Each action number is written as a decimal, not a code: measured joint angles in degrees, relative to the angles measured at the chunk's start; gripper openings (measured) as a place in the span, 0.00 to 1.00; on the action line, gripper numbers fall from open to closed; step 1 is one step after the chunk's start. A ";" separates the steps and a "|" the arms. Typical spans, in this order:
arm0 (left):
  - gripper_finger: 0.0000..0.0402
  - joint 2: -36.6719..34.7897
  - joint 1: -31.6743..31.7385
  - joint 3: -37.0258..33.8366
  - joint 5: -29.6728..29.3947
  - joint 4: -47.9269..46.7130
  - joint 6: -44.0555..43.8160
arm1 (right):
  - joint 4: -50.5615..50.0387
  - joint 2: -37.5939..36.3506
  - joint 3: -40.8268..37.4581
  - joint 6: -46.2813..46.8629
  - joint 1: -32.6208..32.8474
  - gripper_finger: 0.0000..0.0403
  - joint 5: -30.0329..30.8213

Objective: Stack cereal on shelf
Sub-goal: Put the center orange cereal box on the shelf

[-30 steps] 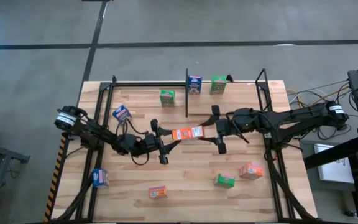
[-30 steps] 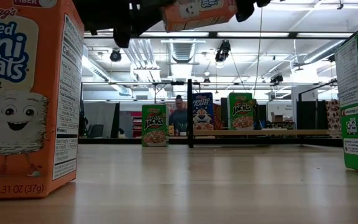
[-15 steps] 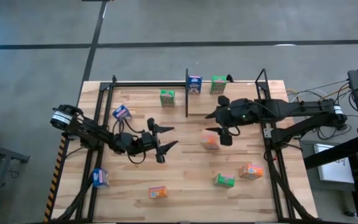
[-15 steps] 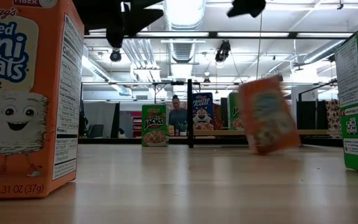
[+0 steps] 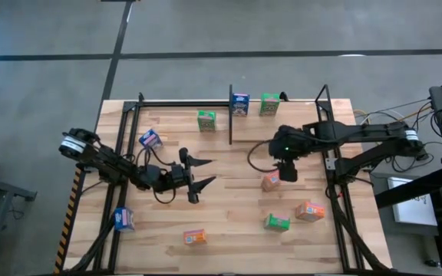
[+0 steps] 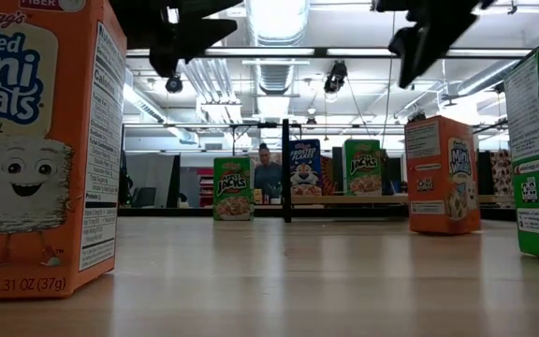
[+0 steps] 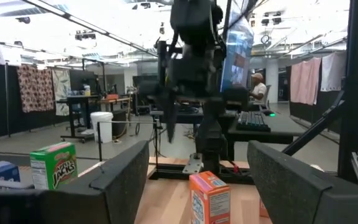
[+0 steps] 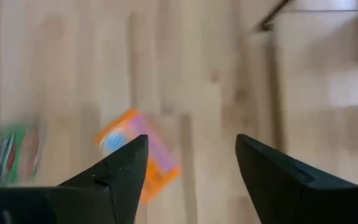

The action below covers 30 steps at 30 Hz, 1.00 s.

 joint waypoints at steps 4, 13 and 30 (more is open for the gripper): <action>0.64 -0.40 0.01 0.00 0.00 0.02 1.00 | -1.20 1.82 -0.22 -7.40 0.85 0.62 -4.01; 0.64 -0.33 0.00 0.00 0.04 -1.24 1.17 | -3.55 9.63 -0.24 -11.87 1.41 0.63 -4.97; 0.64 -0.31 0.01 0.00 0.00 -1.90 1.19 | -8.66 14.44 5.60 -3.52 1.23 0.69 -4.91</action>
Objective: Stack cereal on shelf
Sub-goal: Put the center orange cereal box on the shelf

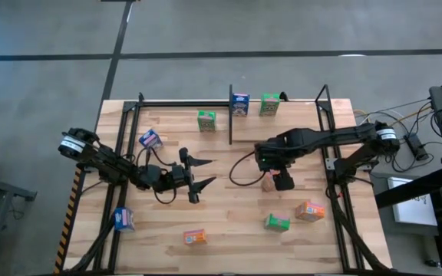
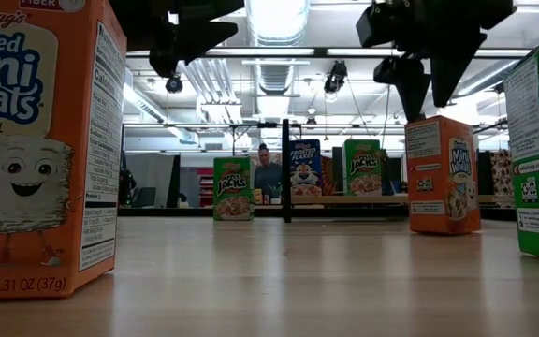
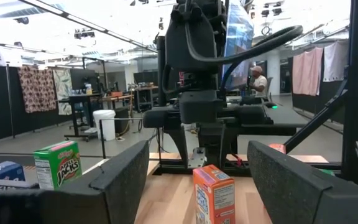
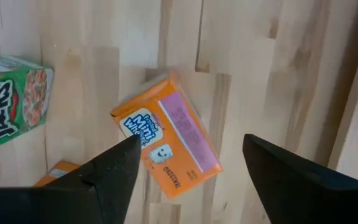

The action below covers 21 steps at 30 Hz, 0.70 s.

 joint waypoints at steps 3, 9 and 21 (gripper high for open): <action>0.64 0.02 0.02 0.00 0.00 0.00 0.01 | -0.43 -0.02 -0.23 -1.88 0.16 0.75 0.03; 0.64 0.02 0.02 0.00 -0.02 -0.91 -0.48 | -0.97 0.40 -1.89 -7.22 1.04 0.81 0.00; 0.64 0.02 0.04 0.00 -0.06 -1.16 -0.61 | -0.92 4.36 -3.21 -7.58 1.03 0.81 0.20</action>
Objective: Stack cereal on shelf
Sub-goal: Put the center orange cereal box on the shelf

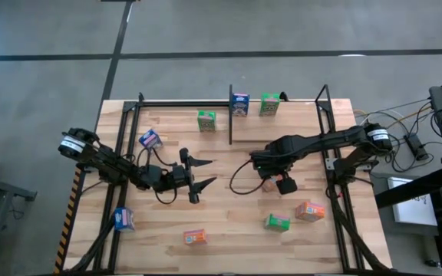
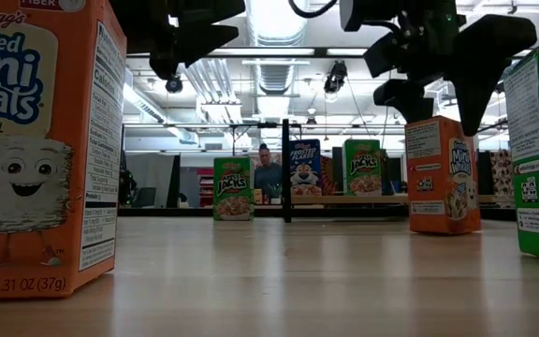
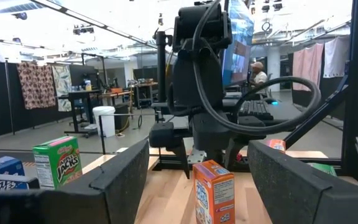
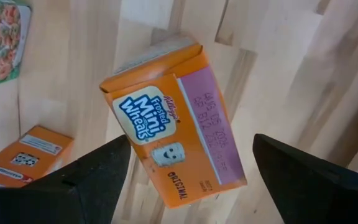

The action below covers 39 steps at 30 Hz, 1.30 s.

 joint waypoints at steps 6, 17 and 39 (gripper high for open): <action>0.64 0.00 0.00 0.00 0.00 -0.02 0.00 | 0.01 0.06 0.00 0.30 0.00 0.81 -0.21; 0.64 0.00 0.00 0.00 -0.04 -0.04 -0.03 | 0.73 0.07 -0.07 1.73 0.00 0.81 -0.21; 0.64 -0.06 0.00 0.35 -0.05 0.04 0.12 | 0.96 0.01 0.46 1.53 0.00 0.53 -0.78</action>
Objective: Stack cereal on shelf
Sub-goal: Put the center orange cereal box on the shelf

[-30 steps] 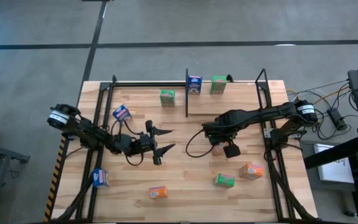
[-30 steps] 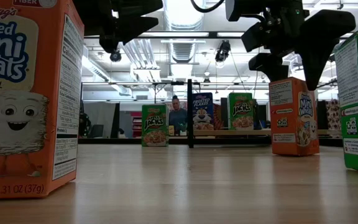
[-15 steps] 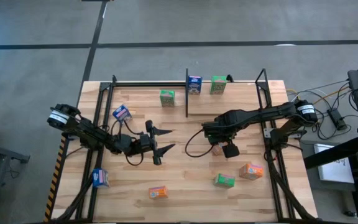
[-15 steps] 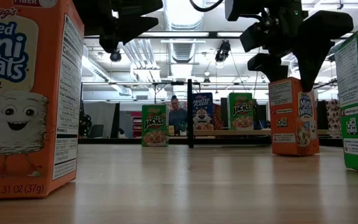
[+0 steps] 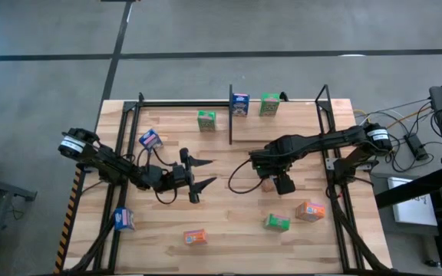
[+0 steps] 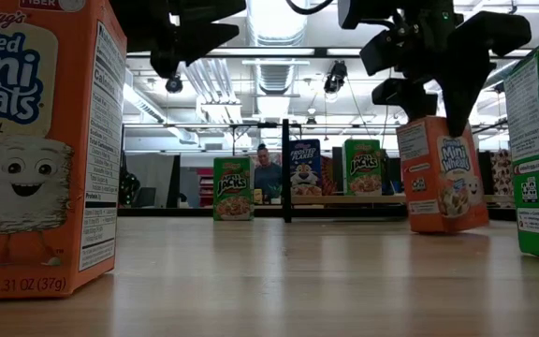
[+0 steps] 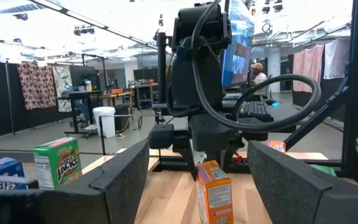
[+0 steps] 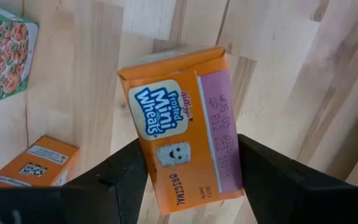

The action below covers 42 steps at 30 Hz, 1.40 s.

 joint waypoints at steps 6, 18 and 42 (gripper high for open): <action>0.64 -2.78 -0.04 0.03 -0.02 0.48 1.05 | -3.09 -1.63 1.77 0.17 -0.61 0.53 0.50; 0.64 -11.34 -0.17 -0.02 0.00 -2.27 3.84 | -5.72 -16.02 2.43 0.66 -10.19 0.53 10.39; 0.64 -18.85 -0.17 -0.02 0.00 -8.62 7.83 | -3.47 -18.66 1.71 -9.20 -45.48 0.53 -7.54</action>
